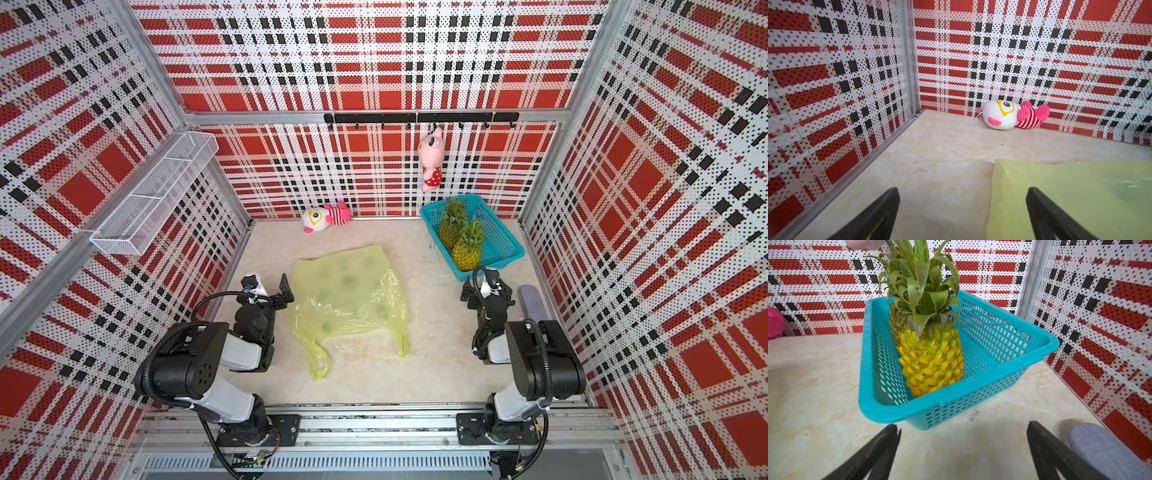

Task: Place the pineapple into a plastic bag & tie a knot
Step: Pick up the plastic bag at the center of the board.

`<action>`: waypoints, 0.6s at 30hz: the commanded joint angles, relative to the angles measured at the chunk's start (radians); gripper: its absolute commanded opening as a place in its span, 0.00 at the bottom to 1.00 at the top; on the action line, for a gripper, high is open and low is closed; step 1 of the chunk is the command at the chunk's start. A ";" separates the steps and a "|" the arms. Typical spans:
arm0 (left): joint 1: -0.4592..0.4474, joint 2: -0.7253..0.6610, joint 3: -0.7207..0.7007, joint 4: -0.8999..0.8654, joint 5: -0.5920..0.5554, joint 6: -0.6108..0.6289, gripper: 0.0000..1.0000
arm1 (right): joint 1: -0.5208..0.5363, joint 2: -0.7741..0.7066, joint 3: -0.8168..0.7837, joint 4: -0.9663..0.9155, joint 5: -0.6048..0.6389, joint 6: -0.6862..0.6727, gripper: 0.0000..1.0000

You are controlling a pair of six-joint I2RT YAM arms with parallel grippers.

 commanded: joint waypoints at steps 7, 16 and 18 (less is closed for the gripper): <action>-0.002 -0.013 0.006 0.016 0.002 0.010 0.98 | 0.007 0.003 0.017 0.008 0.001 -0.009 1.00; -0.002 -0.013 0.006 0.015 0.004 0.009 0.98 | 0.008 0.005 0.021 0.001 0.000 -0.007 1.00; -0.002 -0.014 0.005 0.016 0.004 0.009 0.98 | 0.007 0.004 0.020 0.004 -0.001 -0.007 1.00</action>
